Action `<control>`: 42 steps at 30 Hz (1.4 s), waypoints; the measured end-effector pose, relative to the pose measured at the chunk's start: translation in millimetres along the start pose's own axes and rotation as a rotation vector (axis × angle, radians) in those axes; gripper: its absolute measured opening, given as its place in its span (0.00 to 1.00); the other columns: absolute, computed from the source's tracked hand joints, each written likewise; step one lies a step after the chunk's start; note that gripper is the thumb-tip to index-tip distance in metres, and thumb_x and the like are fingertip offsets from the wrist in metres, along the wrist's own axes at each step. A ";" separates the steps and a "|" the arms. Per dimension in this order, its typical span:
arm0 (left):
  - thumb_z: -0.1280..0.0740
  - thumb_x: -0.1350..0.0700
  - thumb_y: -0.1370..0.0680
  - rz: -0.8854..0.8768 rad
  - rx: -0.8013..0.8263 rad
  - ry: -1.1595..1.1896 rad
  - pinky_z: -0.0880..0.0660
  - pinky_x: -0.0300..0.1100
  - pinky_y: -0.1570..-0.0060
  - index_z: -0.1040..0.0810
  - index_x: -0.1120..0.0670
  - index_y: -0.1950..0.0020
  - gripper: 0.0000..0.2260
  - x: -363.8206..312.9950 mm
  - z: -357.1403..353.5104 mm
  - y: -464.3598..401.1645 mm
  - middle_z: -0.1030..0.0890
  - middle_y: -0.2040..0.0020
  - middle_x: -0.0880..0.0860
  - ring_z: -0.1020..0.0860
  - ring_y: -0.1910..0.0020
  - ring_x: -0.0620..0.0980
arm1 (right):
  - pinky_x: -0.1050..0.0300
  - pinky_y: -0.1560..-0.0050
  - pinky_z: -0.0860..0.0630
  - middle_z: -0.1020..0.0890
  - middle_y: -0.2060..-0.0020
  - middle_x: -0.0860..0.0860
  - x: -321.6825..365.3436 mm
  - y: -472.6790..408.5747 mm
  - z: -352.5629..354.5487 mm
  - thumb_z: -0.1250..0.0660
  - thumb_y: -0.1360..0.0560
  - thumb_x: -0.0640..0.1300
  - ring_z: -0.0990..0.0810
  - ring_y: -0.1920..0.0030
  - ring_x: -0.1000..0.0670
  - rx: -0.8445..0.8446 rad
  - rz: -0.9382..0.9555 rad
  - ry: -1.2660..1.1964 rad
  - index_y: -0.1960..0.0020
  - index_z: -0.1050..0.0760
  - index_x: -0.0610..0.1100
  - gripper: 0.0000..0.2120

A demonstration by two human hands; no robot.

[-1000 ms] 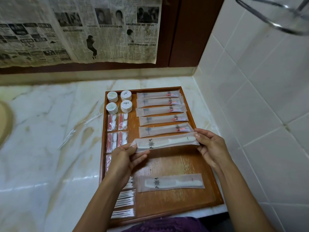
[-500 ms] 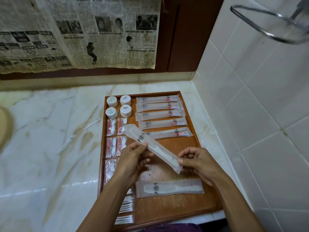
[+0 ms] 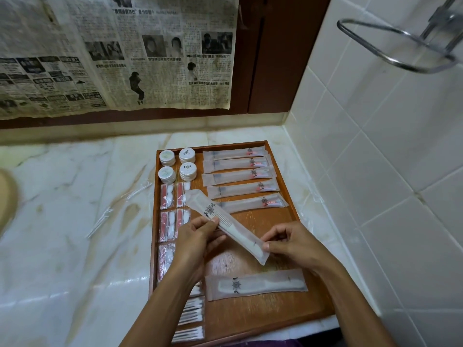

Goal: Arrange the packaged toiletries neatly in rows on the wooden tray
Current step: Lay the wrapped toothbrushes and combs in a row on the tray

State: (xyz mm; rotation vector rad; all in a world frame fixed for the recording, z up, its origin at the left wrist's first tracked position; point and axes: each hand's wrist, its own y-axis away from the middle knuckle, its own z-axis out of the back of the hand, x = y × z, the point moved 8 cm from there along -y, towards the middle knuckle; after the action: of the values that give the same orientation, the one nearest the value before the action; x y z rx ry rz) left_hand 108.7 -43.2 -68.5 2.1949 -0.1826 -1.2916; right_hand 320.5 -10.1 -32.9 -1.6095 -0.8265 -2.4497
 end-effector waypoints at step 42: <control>0.29 0.54 0.24 -0.465 0.007 -1.390 0.29 0.33 0.65 0.16 0.49 0.55 0.02 -28.7 -20.3 -16.1 0.20 0.62 0.42 0.23 0.63 0.38 | 0.71 0.66 0.33 0.16 0.57 0.50 -28.8 -29.6 75.1 0.29 0.25 0.42 0.22 0.59 0.56 -0.597 -0.046 0.447 0.55 0.17 0.45 0.02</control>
State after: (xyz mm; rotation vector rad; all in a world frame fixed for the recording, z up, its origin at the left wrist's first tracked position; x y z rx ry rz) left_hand 108.0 -10.3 -48.2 0.9642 -0.1859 -2.8428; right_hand 384.1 45.5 -47.3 -1.0637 -0.0644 -3.0998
